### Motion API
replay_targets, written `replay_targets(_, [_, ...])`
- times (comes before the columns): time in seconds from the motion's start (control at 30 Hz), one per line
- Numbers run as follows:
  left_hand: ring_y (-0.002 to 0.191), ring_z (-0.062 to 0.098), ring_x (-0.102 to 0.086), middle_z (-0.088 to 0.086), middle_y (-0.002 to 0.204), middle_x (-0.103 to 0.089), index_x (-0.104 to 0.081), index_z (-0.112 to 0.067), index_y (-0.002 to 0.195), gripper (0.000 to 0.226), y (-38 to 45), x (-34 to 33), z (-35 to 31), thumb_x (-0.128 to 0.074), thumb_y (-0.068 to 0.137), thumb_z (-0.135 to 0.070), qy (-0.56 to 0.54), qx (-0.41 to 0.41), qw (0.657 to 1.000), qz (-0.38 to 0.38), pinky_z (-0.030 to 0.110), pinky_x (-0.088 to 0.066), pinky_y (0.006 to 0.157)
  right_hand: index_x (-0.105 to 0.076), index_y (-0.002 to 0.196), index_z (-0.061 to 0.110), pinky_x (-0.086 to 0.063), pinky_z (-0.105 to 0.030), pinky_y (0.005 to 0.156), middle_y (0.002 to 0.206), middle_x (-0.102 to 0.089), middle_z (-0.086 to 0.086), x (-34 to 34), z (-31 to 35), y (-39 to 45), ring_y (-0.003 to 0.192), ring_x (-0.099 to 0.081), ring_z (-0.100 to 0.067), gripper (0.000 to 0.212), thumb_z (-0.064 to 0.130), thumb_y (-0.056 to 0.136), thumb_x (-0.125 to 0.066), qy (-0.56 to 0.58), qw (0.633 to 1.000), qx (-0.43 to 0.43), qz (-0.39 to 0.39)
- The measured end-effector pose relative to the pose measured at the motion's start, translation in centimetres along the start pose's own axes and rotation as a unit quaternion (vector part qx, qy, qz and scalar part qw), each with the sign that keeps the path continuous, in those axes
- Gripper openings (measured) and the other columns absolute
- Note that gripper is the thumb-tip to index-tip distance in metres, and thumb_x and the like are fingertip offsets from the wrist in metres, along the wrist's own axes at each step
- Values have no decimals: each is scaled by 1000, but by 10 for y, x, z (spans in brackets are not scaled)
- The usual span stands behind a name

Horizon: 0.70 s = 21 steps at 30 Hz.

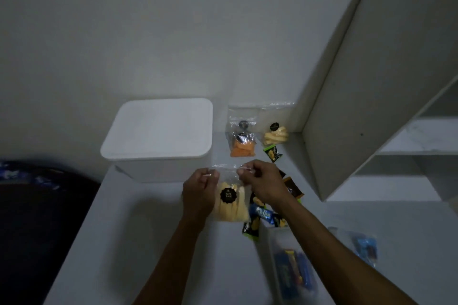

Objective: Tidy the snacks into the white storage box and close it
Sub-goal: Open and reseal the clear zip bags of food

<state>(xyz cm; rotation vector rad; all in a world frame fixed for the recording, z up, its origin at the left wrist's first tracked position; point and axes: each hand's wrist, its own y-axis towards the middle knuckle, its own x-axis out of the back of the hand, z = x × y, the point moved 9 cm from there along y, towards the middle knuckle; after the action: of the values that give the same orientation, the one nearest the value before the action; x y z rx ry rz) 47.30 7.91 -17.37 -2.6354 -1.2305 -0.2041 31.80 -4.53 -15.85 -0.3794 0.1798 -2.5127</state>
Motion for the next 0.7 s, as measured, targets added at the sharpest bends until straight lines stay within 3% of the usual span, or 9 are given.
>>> replay_targets(0.1, [67,6,-62,1,76,-68,-70,-13,94,8,-2,0,-49,-65,92,-20,-67,-53,996,27,25,-51,63,-69,86,13,-57,-30,72,81,-72,-6,14,43,-5,78,-71,-19,7,19,89,-70,-5,999,45,5])
replay_targets(0.23, [69,7,-63,3,83,-69,-69,-14,94,8,-5,2,-97,-65,92,-21,-99,-104,989,38,17,-49,63,-66,96,-4,-49,-12,56,88,-71,-18,36,94,-16,68,-66,-8,18,14,91,-66,-32,995,96,-12])
replay_targets(0.37, [71,11,-64,0,80,-69,-69,-19,90,7,-5,5,-137,-65,92,-25,-100,-151,982,47,19,-51,66,-70,90,13,-55,-25,66,83,-73,-4,50,133,-18,75,-70,-13,10,22,87,-72,-86,986,143,-15])
replay_targets(0.53, [75,6,-64,-5,82,-71,-71,-21,86,7,-7,5,-169,-67,91,-22,-111,-168,978,48,15,-48,63,-70,90,23,-46,-16,65,83,-70,11,45,181,-19,76,-64,0,8,29,86,-74,-200,957,212,4])
replay_targets(0.7, [79,8,-63,-7,84,-72,-72,-23,82,8,-3,1,-179,-69,89,-22,-107,-166,980,33,21,-48,71,-72,92,17,-53,-23,74,87,-72,4,37,207,-16,83,-67,-7,14,31,88,-71,-248,939,239,8])
